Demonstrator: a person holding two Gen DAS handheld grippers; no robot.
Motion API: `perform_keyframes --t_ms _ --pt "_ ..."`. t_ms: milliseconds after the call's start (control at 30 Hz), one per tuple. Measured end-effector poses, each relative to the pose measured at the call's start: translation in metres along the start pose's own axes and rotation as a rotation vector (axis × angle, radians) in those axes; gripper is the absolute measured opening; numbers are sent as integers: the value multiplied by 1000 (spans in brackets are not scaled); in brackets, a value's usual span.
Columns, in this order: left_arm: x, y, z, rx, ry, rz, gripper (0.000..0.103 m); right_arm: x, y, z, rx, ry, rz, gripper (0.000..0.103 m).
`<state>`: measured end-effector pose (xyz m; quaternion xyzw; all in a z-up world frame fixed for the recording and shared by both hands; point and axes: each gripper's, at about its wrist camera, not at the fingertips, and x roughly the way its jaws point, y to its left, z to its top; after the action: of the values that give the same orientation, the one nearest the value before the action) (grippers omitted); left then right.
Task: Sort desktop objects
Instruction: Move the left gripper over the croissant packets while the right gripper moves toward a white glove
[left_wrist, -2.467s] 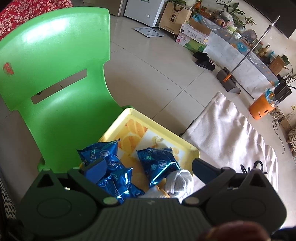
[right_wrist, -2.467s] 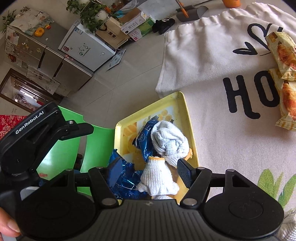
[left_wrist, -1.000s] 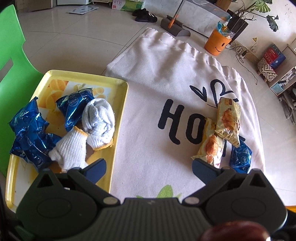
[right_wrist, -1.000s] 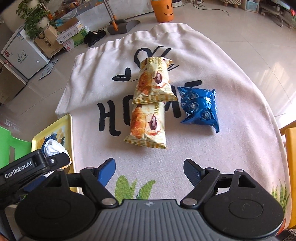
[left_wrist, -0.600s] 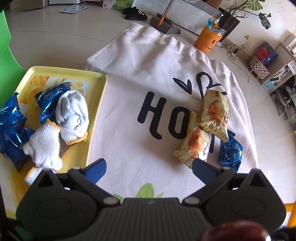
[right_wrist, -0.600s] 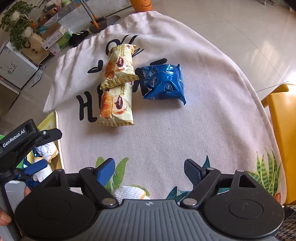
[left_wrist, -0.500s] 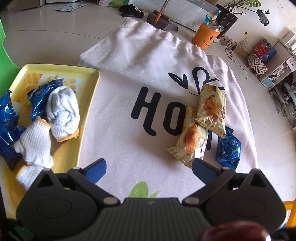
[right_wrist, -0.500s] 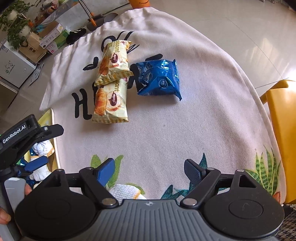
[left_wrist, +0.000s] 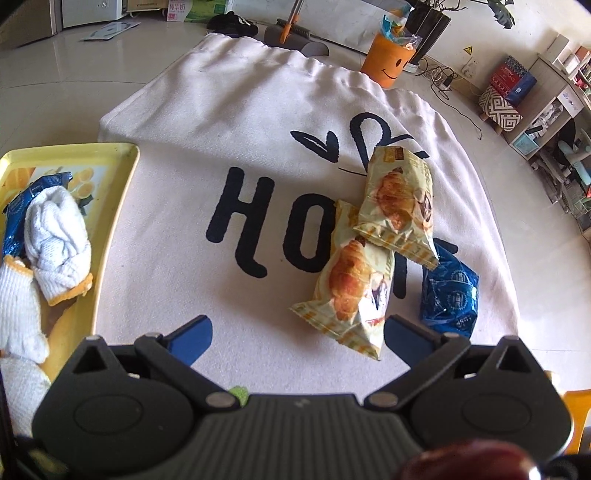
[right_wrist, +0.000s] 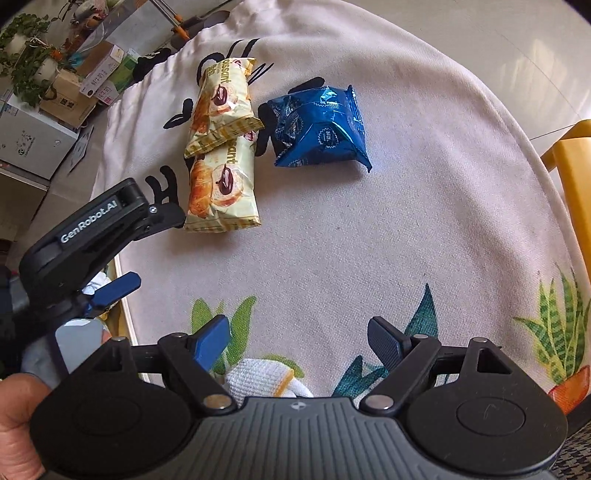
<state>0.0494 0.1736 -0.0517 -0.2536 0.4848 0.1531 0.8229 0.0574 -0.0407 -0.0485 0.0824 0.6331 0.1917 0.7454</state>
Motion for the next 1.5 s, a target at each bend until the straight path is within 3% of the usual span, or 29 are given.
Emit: perform_keyframes --t_ms 467,800,1067,1267,1500 --pt "46 -30 7 93 37 -23 102 9 -16 6 73 8 3 82" --pt "72 -36 11 121 43 51 102 13 -17 10 97 15 25 82" --pt "68 -39 1 146 -3 88 102 15 -16 11 96 12 34 82" --pt "56 -29 -5 127 -15 107 88 17 -16 13 100 3 26 82" --pt "43 0 -10 101 20 161 85 26 -10 14 66 24 17 82"
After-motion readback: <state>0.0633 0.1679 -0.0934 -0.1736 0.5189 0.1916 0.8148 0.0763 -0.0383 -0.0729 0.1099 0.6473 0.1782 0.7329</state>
